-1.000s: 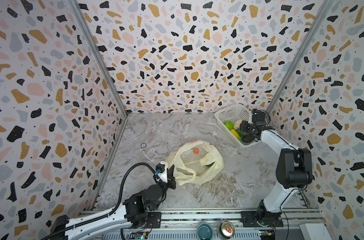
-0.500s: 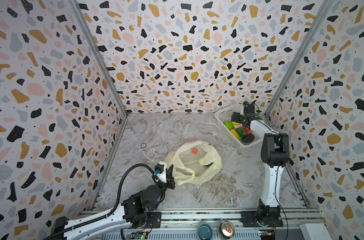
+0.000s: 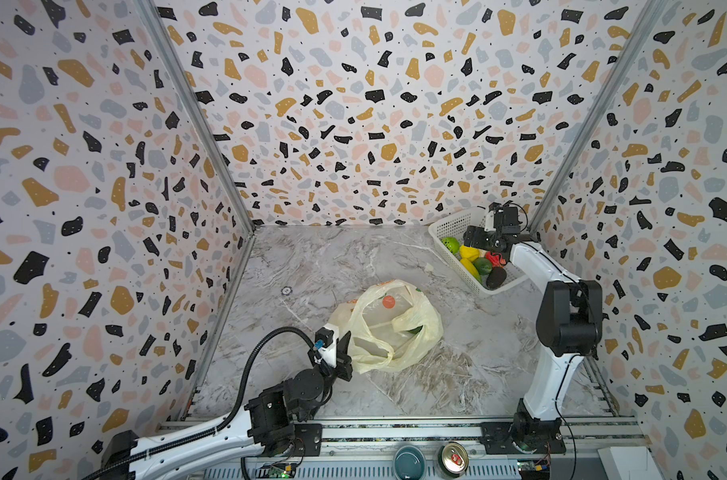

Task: Untie the knot of the plastic bag and take out the fruit
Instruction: 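Move the open right gripper back into the bag mouth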

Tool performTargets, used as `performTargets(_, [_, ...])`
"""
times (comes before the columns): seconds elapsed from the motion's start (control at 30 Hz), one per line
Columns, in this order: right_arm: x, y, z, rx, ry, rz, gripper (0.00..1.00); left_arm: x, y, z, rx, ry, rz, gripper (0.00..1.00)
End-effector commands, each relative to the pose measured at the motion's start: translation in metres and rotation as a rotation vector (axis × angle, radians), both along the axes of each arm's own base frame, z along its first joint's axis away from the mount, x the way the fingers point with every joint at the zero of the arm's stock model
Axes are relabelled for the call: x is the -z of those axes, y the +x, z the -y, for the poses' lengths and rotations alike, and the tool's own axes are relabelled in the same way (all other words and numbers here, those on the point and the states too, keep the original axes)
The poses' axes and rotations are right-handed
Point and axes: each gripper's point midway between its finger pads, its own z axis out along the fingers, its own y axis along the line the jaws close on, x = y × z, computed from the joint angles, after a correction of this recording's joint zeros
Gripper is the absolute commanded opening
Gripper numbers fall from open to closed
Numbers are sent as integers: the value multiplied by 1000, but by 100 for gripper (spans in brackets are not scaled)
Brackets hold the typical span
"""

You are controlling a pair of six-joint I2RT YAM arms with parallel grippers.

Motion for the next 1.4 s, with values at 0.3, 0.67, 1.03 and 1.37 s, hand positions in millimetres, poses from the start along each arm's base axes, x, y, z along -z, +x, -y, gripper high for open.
performTargets(0.3, [-57,-198,-121,-370,137,-79,89,-32,-1,9,33,-98,58,0])
performTargets(0.67, [-71,-313,-196,-577,233,-170,88,-35,-1,9,30,-97,63,0])
performTargets(1.03, [-30,-336,-247,-688,194,-185,87,-40,-1,9,30,-105,65,0])
performTargets(1.37, [12,-308,-273,-620,164,-192,81,-42,-2,11,43,-113,68,0])
